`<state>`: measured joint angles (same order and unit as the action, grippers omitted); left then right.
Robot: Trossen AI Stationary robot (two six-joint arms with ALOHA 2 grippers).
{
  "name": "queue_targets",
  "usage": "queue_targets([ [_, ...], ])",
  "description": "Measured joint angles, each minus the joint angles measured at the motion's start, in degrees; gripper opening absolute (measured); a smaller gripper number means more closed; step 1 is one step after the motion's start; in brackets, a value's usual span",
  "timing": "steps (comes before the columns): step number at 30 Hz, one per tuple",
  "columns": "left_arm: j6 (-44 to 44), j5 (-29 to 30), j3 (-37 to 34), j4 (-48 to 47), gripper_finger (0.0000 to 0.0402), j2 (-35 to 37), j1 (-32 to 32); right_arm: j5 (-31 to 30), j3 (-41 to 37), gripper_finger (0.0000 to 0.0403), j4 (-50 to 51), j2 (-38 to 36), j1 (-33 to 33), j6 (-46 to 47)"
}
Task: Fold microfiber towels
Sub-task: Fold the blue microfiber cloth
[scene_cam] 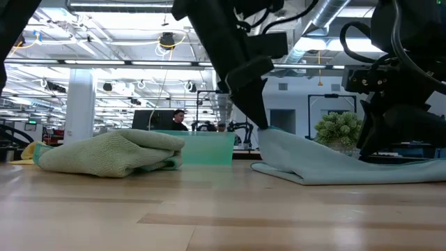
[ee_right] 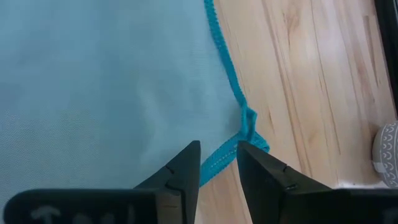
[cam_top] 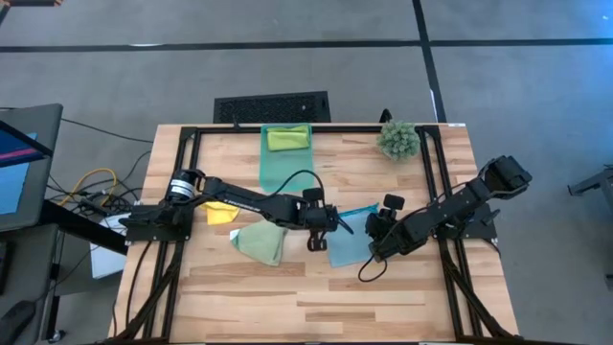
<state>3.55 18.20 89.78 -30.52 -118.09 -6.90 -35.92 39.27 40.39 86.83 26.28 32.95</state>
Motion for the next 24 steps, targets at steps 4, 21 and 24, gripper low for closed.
queue_targets([
  [4, 0.0, -0.7, 0.0, 0.0, 0.0000, 0.0, -0.3, 0.0, 0.0, 0.0129, 0.0, 0.0, 0.0, 0.0],
  [21, 0.6, -0.8, -2.5, 4.2, 0.0000, -0.1, 1.3, 0.1, 0.0, 0.0129, 0.0, 0.0, 0.0, -0.1],
  [24, 0.1, -1.0, -4.9, 6.8, 0.0000, -0.2, 1.3, 0.0, 0.0, 0.0129, -0.4, 0.0, -0.1, -1.9],
])
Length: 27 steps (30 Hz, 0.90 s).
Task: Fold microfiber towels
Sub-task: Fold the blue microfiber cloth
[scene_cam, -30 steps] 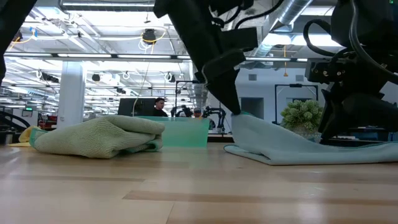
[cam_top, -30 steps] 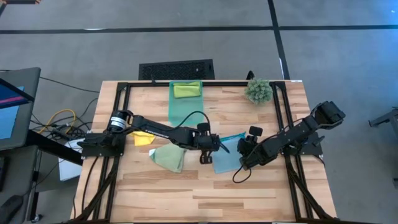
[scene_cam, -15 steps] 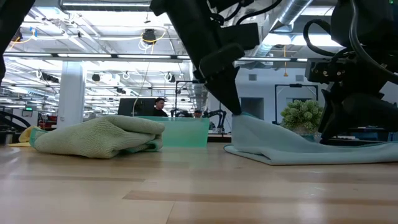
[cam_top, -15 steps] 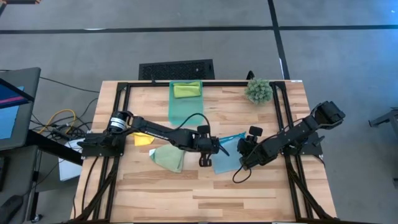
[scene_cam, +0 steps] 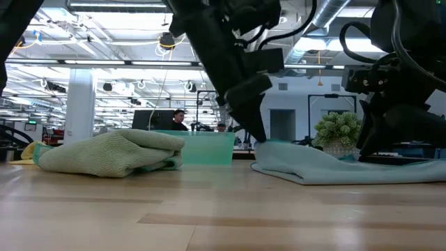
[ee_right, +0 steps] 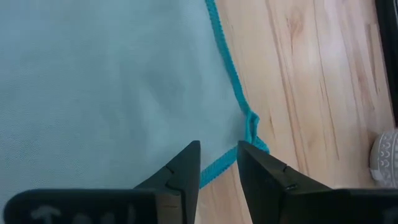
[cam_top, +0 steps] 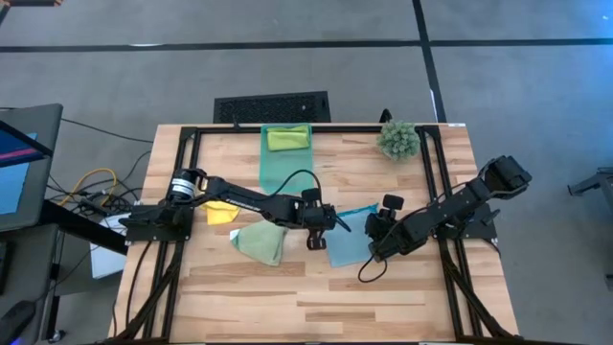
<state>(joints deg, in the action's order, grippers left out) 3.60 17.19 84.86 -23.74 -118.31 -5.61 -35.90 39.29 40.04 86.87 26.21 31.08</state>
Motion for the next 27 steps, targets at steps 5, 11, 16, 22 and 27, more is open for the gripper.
queue_targets([
  [5, 2.5, 0.1, -1.4, -0.1, 0.0017, 0.0, 0.7, -0.2, -1.5, 0.0129, -5.2, 0.0, -0.1, -5.1],
  [11, 6.3, 0.8, -1.3, -1.2, 0.0072, 0.0, 1.2, -0.3, -4.5, 0.0129, -11.2, -1.3, -1.7, -10.2],
  [16, 8.8, -0.3, -1.3, -2.3, 0.0119, 0.5, 1.8, -1.3, -6.1, 0.0129, -13.8, -8.5, -3.5, -12.5],
  [22, 8.9, -6.5, -1.4, 3.8, 0.0134, 0.6, 1.1, 0.7, -16.9, 0.0129, -30.0, -22.0, -5.7, -16.6],
  [27, 8.9, -6.9, -2.5, 8.3, 0.0119, -0.3, 0.7, 13.6, -26.0, 0.0119, -45.3, -28.1, -12.2, -16.6],
])
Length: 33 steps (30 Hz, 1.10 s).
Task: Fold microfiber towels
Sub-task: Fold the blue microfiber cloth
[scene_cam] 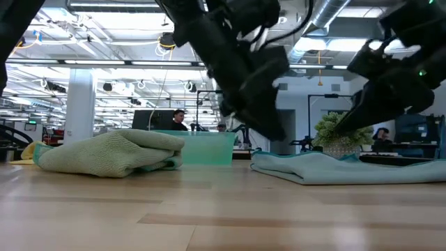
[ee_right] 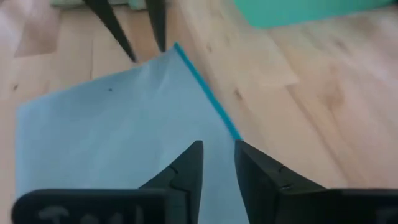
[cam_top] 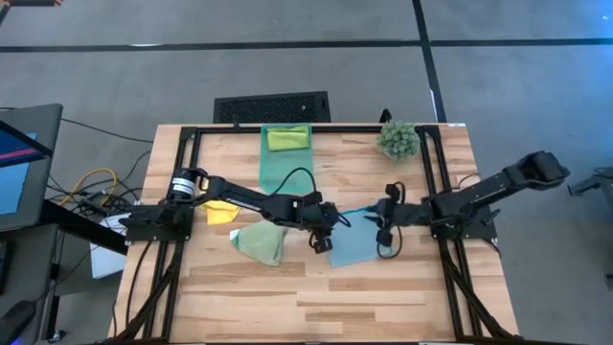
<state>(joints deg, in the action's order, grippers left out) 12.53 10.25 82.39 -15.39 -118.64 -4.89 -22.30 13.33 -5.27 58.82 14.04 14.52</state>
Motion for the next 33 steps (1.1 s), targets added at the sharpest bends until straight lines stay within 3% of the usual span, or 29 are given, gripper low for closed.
queue_targets([
  [3, 0.4, 0.0, -0.2, -2.7, 0.0106, -1.6, 0.8, 5.5, -2.5, 0.0102, -4.4, 0.3, -4.1, 0.0],
  [7, 0.7, -1.0, -0.1, -3.8, 0.0093, -3.0, 1.9, 6.1, -3.6, 0.0072, -4.5, 3.5, -8.7, -0.2],
  [14, 1.3, -2.1, 0.3, -6.1, 0.0084, -4.0, 2.5, 5.3, -3.5, 0.0033, -7.7, 11.4, -13.8, -1.5],
  [17, 1.1, -2.6, 0.3, -6.5, 0.0084, -4.0, 2.3, 0.5, -3.5, 0.0017, -8.0, 12.9, -15.0, -1.5],
  [20, 1.1, -2.5, 0.3, -7.0, 0.0083, -3.7, 2.3, -3.5, -3.5, 0.0008, -7.8, 12.3, -15.3, -1.2],
  [26, 1.3, -2.9, 1.9, -9.3, 0.0083, -3.3, 1.9, -4.6, -3.5, 0.0022, -6.9, 6.1, -12.5, -1.9],
  [30, 0.9, -2.8, 3.1, -8.6, 0.0083, -3.3, 1.2, 1.1, -3.5, 0.0031, -7.0, 2.1, -11.0, -2.8],
  [33, 0.9, -2.6, 3.1, -9.1, 0.0083, -3.3, 1.3, 1.9, -3.5, 0.0028, -6.7, 1.4, -10.7, -2.6],
])
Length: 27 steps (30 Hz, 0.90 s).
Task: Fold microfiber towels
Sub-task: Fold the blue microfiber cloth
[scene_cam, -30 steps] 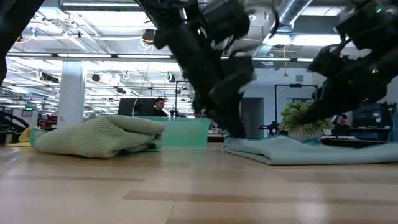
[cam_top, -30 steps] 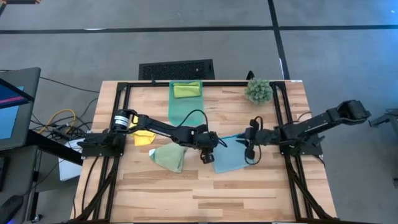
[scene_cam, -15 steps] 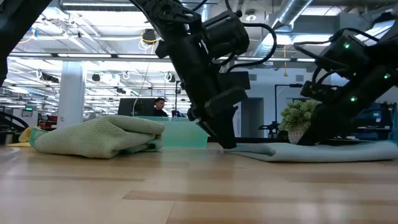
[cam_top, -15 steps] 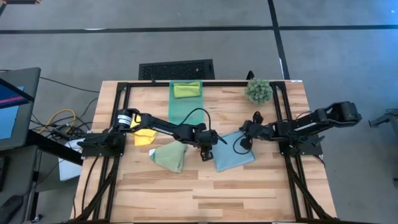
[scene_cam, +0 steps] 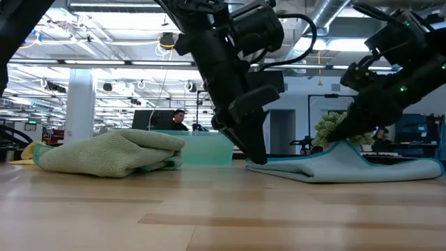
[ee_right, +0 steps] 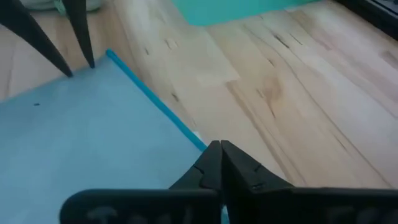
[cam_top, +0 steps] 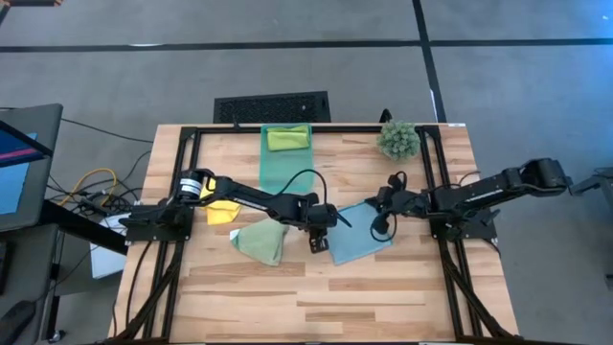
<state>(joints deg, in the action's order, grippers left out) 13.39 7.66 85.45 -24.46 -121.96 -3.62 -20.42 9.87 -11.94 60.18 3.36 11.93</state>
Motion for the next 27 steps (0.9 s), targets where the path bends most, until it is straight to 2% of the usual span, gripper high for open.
queue_targets([
  [4, 0.2, 0.2, 0.0, -1.2, 0.0083, 0.0, 0.1, -1.4, 0.0, 0.0019, 2.5, 0.2, -0.6, 0.9],
  [10, 0.6, 0.3, 0.0, -0.9, 0.0083, 0.6, -0.2, -8.4, 0.0, 0.0015, 4.4, -1.5, -1.6, 1.6],
  [19, -3.3, -1.2, 0.0, 4.9, 0.0083, 0.6, -1.3, -7.5, 0.0, 0.0024, 6.7, -8.0, -0.1, 1.7],
  [23, -6.3, -2.9, 0.1, 10.3, 0.0083, 0.1, -1.8, -6.5, 0.0, 0.0028, 7.6, -8.0, 0.7, 1.7],
  [27, -7.2, -4.8, 0.1, 13.8, 0.0083, -2.3, -1.9, -6.4, 0.0, 0.0050, 7.4, -6.3, 1.2, 3.0],
])
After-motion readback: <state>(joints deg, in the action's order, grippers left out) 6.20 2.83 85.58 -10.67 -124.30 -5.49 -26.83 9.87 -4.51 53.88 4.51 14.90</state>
